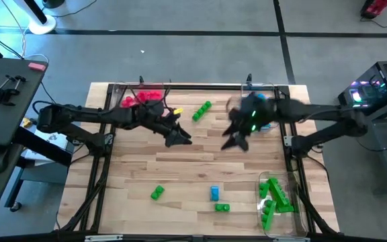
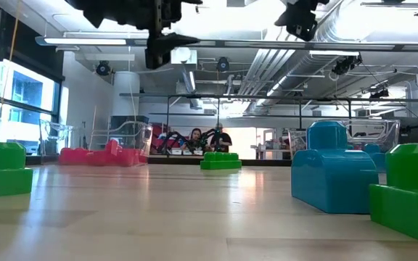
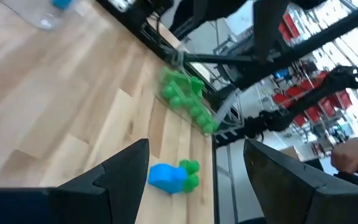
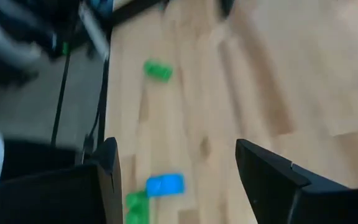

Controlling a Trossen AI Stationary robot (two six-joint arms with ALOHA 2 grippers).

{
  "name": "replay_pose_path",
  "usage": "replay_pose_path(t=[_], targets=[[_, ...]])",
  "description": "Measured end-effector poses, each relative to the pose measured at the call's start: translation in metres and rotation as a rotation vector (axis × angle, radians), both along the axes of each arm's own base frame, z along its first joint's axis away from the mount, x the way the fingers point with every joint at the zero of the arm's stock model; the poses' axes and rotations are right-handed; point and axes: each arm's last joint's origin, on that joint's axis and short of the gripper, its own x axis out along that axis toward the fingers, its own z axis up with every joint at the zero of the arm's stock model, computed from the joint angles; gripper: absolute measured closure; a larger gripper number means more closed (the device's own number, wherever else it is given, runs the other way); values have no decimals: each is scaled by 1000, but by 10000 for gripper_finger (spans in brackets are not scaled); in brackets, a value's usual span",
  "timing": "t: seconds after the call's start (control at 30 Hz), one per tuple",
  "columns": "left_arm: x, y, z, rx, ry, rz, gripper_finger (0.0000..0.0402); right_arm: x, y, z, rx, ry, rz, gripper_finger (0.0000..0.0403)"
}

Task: Sort blocks
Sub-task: Put the blue game piece into the top right transparent bin

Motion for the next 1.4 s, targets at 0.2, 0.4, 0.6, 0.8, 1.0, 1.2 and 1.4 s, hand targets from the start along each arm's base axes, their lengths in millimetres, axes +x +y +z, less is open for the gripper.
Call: replay_pose_path(t=[0.2, 0.4, 0.6, 0.8, 1.0, 1.2, 1.4], targets=[[-2, -11, -3, -34, 35, -148, 152, 36, 65, -32, 55, 84, 156, 203], [-23, -29, -12, 43, 170, -354, 152, 73, 112, -64, 291, 376, -130, 203], [-43, -44, -17, 139, 281, -472, 152, 91, 155, -103, 442, 714, -639, 203], [-43, -52, -14, 171, 238, -508, 152, 105, 188, -141, 484, 830, -912, 203], [-40, -53, -12, 194, 215, -477, 152, 108, 190, -168, 422, 917, -1082, 203], [-39, -53, -12, 191, 210, -471, 152, 111, 188, -183, 380, 898, -1129, 204], [-42, -55, -9, 147, 201, -500, 152, 112, 187, -189, 310, 896, -1060, 261]])
